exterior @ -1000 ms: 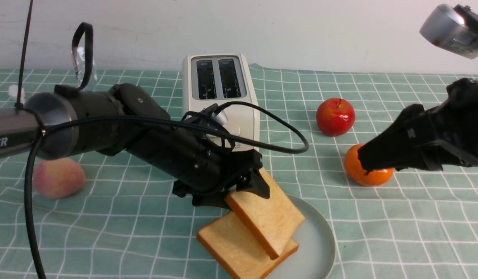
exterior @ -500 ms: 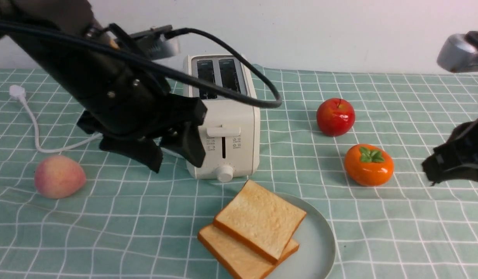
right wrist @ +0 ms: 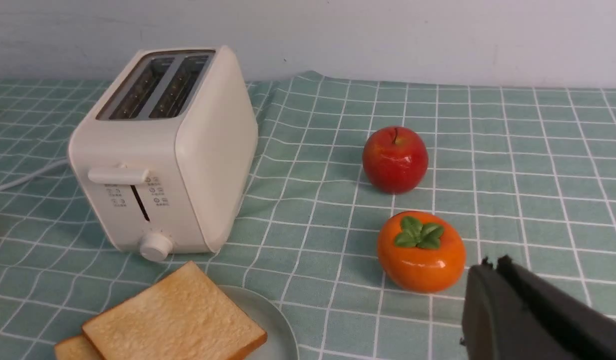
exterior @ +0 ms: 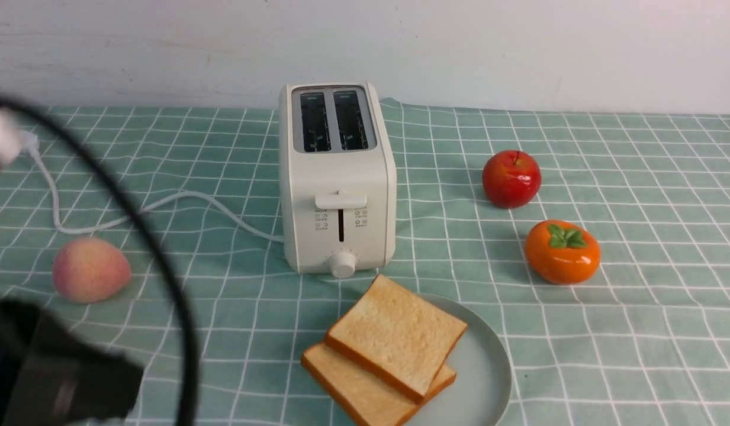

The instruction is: Take toasted bread from bread machine on blue coffee table place on plate.

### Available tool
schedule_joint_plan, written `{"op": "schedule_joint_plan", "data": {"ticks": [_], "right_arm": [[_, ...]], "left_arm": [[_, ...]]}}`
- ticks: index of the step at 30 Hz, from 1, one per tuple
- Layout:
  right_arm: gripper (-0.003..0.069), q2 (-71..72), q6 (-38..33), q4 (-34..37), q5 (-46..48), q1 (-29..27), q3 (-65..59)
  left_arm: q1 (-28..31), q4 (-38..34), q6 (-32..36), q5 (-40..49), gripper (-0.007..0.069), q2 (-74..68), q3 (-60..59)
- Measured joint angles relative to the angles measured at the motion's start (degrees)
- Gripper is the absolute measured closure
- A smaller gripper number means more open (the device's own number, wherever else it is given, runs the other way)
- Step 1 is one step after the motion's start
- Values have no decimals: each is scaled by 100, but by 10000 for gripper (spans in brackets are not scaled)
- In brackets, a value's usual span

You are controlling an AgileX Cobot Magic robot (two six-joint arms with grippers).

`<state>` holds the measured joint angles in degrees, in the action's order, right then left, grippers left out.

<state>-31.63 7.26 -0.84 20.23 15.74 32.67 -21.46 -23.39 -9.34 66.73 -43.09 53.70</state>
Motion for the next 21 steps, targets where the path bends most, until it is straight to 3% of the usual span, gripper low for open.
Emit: {"op": "schedule_joint_plan", "data": {"ticks": [5, 10, 13, 21], "right_arm": [[675, 606, 0, -1, -1661, 0, -1735], [671, 707, 0, -1, -2892, 0, -2723], [669, 707, 0, -1, -3058, 0, -2874], [661, 707, 99, -1, -3224, 0, -3141]], "left_arm": [[0, -402, -618, -365, 638, 2030, -1575], [0, -303, -738, -980, 638, 3696, -2264], [0, -152, -752, -1208, 638, 4095, -2323], [0, 1262, -752, -2213, 638, 4407, -2342]]}}
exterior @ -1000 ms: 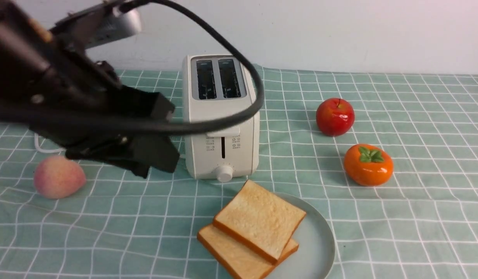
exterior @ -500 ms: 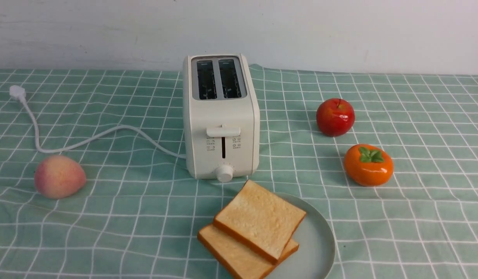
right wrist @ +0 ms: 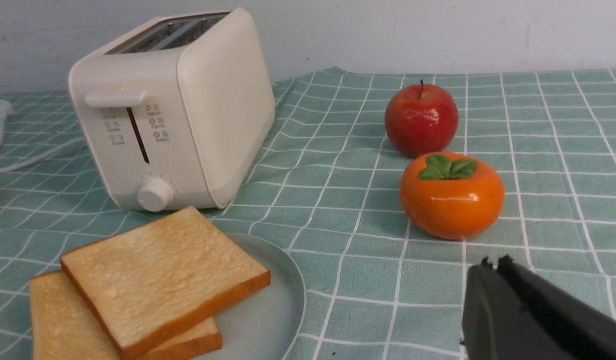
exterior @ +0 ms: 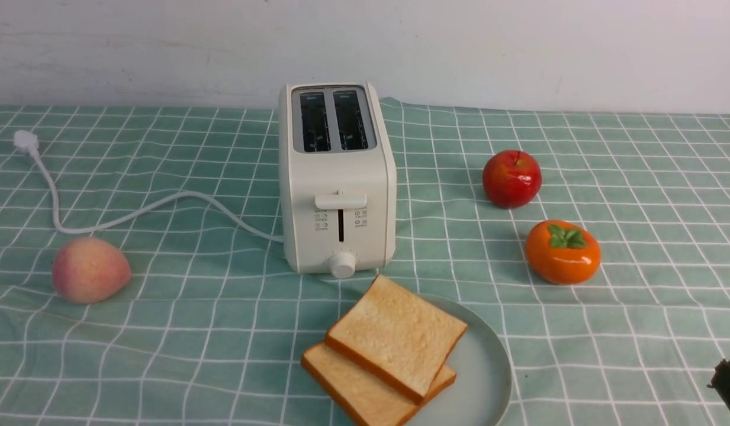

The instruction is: Take toasted bread from bread machine on blue coffee table place on plate.

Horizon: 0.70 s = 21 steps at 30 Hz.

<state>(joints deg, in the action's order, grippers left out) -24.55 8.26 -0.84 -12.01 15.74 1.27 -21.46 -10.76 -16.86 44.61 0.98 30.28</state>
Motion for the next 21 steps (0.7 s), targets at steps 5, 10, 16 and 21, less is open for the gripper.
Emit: {"op": "schedule_joint_plan", "data": {"ticks": [5, 10, 16, 21], "right_arm": [[658, 0, 7, -5, 34, 0, 0], [655, 0, 7, -5, 61, 0, 0], [650, 0, 9, -5, 78, 0, 0], [647, 0, 9, -5, 78, 0, 0]], "left_arm": [[0, 265, 0, -15, 638, 0, -6], [0, 308, 0, -15, 638, 0, -6], [5, 427, 0, -27, 638, 14, -24], [279, 981, 0, -940, 638, 14, -376]]}}
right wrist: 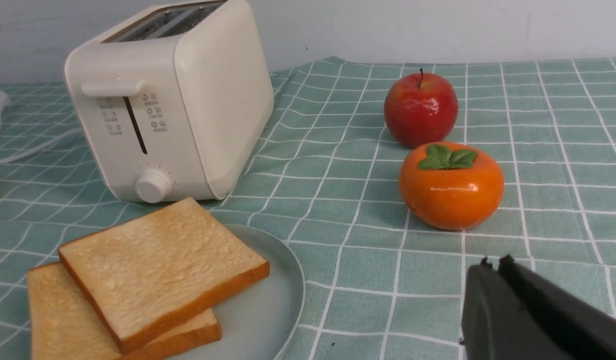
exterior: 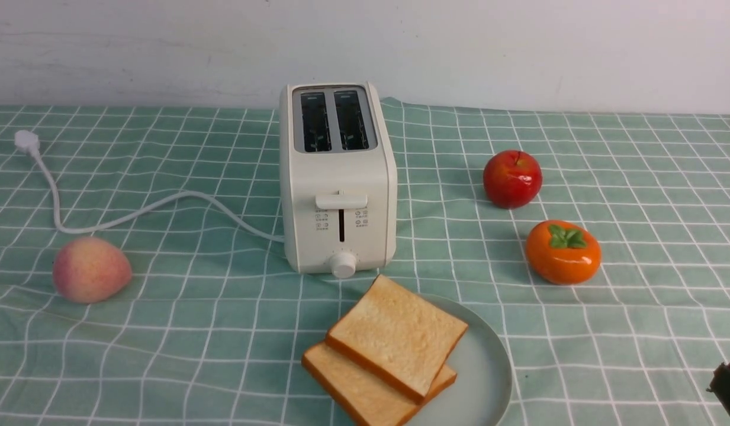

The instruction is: Take toasted bread from bread machine on blue coffee table place on plate.

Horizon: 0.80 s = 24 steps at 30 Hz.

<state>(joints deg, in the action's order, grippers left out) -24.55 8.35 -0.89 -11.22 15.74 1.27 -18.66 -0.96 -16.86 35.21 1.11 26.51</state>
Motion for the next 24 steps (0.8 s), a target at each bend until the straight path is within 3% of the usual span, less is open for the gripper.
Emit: {"op": "schedule_joint_plan", "data": {"ticks": [3, 10, 24], "right_arm": [[644, 0, 0, 0, 5, 0, 0], [636, 0, 0, 0, 15, 0, 0], [626, 0, 7, 0, 15, 0, 0]], "left_arm": [[594, 258, 0, -909, 638, 0, -596], [1522, 264, 0, -1220, 638, 0, -2016], [1216, 271, 259, -1003, 638, 0, -2786]]}}
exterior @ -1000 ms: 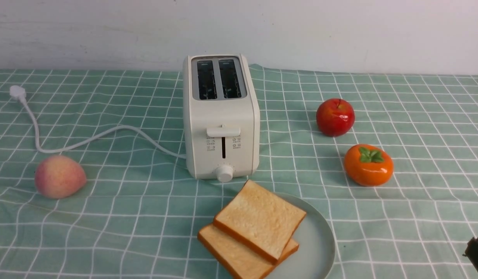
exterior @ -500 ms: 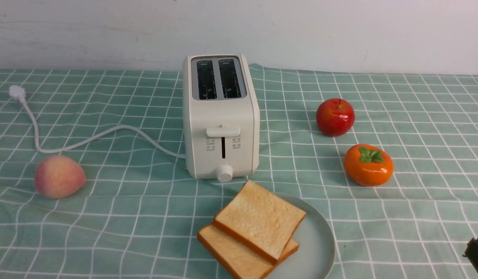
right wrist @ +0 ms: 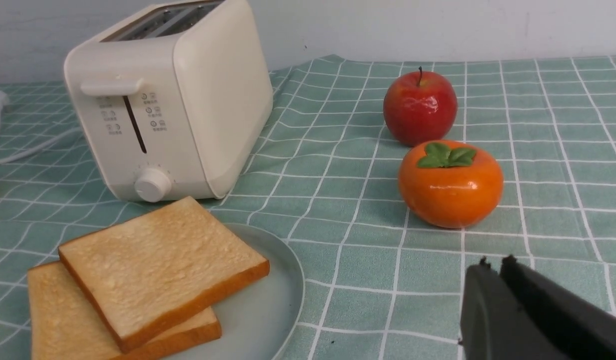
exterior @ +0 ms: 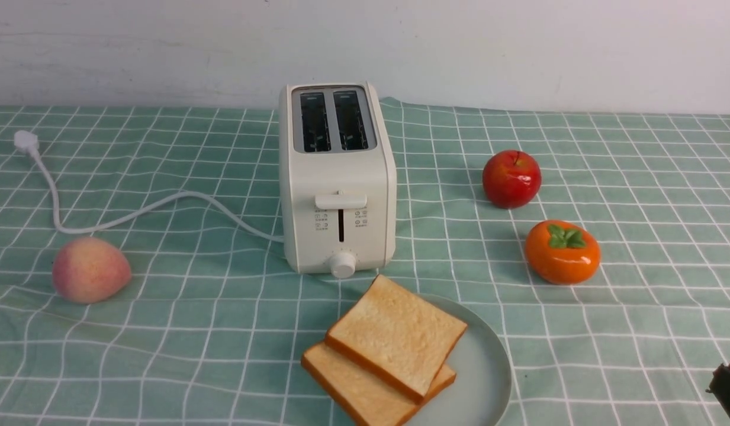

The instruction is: Take toasted bread from bread machine on blue coffee table place on plate.

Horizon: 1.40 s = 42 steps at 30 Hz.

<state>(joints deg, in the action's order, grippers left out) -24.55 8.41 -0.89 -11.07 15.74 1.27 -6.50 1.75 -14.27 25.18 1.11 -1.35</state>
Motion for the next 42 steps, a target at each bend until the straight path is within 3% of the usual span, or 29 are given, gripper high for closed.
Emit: {"op": "schedule_joint_plan", "data": {"ticks": [23, 34, 42], "right_arm": [[603, 7, 11, -1, 11, 0, 0], [587, 590, 11, -66, 42, -1259, 0], [576, 1436, 11, -149, 250, -1730, -39]], "left_arm": [[0, -5, 0, -51, 624, 0, -12], [0, -5, 0, -53, 618, 0, -12], [0, -5, 0, -53, 608, 0, -16]]}}
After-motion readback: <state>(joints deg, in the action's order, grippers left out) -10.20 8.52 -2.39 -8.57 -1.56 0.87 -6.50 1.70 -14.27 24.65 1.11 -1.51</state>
